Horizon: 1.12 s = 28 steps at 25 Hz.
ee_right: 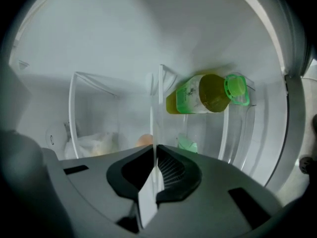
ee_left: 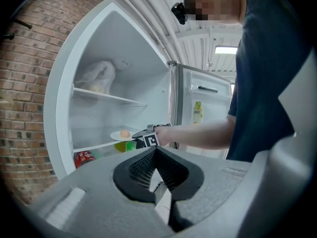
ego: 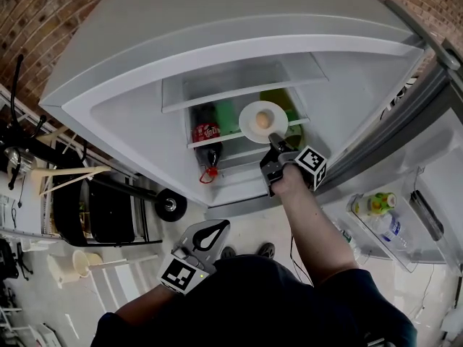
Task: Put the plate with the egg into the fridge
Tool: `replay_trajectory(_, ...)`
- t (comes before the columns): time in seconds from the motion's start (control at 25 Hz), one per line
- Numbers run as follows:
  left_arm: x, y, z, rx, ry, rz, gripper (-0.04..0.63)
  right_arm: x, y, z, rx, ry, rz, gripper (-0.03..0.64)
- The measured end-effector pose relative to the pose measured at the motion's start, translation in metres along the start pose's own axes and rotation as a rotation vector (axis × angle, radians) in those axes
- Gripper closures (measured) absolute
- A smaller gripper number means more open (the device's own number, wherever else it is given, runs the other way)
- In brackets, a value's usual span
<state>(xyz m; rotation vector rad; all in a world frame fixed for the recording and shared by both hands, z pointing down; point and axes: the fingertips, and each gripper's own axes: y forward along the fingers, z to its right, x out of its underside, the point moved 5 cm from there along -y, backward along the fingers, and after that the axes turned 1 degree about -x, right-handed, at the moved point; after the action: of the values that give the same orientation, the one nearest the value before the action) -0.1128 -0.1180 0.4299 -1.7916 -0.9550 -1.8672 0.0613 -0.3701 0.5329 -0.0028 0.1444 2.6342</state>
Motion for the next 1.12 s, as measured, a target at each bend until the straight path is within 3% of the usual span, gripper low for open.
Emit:
replay_trajectory(0.6,0.002,-0.011,-0.003,-0.049,-0.02,0.0,0.591,-0.006,0.021,-0.003,-0.007,-0.005,0.015,0.594)
replay_trajectory(1.12,0.002,-0.018,0.0,-0.046,-0.015,0.015,0.591,-0.005,0.023,-0.005,-0.034,-0.001,0.035,0.576)
